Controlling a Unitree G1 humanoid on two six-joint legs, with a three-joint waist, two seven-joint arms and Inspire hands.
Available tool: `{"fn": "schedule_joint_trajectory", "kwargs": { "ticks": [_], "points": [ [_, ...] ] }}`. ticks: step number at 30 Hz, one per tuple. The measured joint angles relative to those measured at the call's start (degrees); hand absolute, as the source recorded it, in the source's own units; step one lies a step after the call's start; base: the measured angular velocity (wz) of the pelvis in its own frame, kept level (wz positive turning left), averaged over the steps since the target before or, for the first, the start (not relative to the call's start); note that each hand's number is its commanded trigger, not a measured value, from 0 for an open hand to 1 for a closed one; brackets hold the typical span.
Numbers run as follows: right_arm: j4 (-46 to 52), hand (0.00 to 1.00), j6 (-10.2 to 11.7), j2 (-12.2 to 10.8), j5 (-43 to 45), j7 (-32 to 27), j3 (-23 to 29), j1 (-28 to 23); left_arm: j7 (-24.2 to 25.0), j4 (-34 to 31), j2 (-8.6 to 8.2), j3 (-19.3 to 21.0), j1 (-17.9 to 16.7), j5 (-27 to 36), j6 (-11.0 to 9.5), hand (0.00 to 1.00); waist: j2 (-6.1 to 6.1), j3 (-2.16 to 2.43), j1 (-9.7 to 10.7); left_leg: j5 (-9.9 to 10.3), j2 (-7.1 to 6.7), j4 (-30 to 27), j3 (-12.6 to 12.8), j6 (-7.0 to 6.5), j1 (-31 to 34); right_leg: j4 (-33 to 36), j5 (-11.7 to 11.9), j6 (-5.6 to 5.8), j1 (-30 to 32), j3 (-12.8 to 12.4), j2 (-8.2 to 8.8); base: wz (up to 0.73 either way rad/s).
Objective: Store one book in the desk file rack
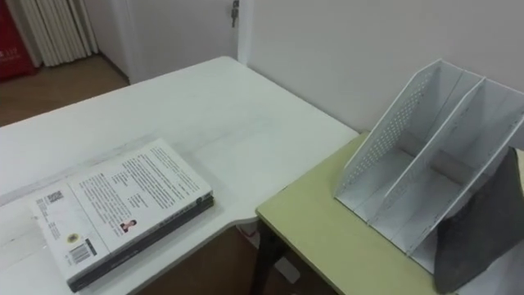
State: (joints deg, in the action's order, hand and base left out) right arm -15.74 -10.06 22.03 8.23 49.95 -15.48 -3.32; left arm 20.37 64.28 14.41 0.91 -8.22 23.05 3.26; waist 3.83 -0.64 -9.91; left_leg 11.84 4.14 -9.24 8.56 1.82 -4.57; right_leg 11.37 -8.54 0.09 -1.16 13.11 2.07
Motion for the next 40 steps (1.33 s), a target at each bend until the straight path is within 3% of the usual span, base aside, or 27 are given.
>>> {"fn": "schedule_joint_trajectory", "kwargs": {
  "ticks": [6,8,10,15,26,30,34,36,40],
  "points": [
    [-14.2,0.00,-1.1,-1.6,12.6,-2.6,0.6,-0.3,-0.5,0.0,-0.19,0.1,-0.1,0.2,0.6,0.00,-0.23,0.26,0.1,0.0,-0.05,-0.3,0.1,-0.01,-0.1,-0.1,0.0,0.02,-0.3,0.1,0.06,0.01],
    [-17.2,0.00,-1.0,-1.6,13.3,-4.9,1.4,-0.1,-1.4,0.0,-0.35,0.0,-0.1,1.0,0.8,0.00,-0.58,0.22,0.1,0.0,-0.09,-0.4,0.1,-0.01,0.0,-0.3,0.0,0.01,-0.4,0.1,0.07,0.02],
    [-21.1,0.00,-1.0,-2.1,13.5,-6.8,2.5,0.1,-2.0,0.1,-0.51,0.0,0.0,1.1,1.3,0.00,-0.50,0.55,0.3,0.0,-0.10,-0.4,0.1,-0.01,-0.1,-0.9,0.0,0.01,-0.9,0.1,0.01,0.06],
    [-32.2,0.00,0.4,-4.7,13.0,-11.2,9.7,0.0,-1.8,0.2,-1.42,3.0,-0.3,-2.4,1.9,0.00,-0.90,0.62,0.2,0.0,-0.15,-0.5,-0.1,-0.01,-0.6,-1.7,0.0,0.11,-2.4,1.4,0.13,0.13],
    [-42.7,0.00,0.9,-4.4,12.5,-19.0,14.9,0.3,-0.7,1.5,-2.40,5.4,0.0,-4.3,4.4,0.00,-2.83,0.78,0.4,0.0,-0.66,-0.3,0.9,-0.04,-1.4,-1.8,-0.6,0.69,-2.6,1.2,0.49,0.01],
    [-47.3,0.00,0.9,-4.5,11.9,-25.0,18.5,0.3,-1.5,2.1,-2.51,6.6,-0.4,-5.3,5.2,0.00,-3.67,0.48,1.6,0.0,-1.01,-0.1,1.6,-0.04,-2.0,-1.9,-0.8,1.12,-3.5,1.2,0.88,0.01],
    [-51.2,0.00,-0.1,-4.8,13.9,-34.3,18.5,-1.6,-2.8,1.9,-2.56,7.1,-1.2,-5.2,5.6,0.00,-4.05,0.65,3.9,0.0,-1.04,-0.1,3.4,-0.04,-2.1,-2.1,-1.2,1.31,-3.8,1.8,1.16,0.11],
    [-54.5,0.00,-2.6,-6.4,14.5,-39.0,17.9,-5.4,-4.2,1.9,-2.78,7.1,-1.6,-4.7,5.5,0.00,-3.99,0.78,4.1,0.0,-0.97,-0.2,3.4,-0.04,-2.2,-1.7,-1.6,1.19,-3.8,1.9,1.18,0.02],
    [-58.2,0.00,-3.8,-10.6,14.3,-41.9,18.5,-8.9,-6.3,2.0,-3.64,7.9,-2.7,-4.2,4.4,0.00,-4.07,0.70,5.4,0.0,-0.71,-0.1,3.2,-0.04,-3.3,-1.1,-2.0,0.70,-3.9,1.0,0.90,-0.21]
  ]
}}
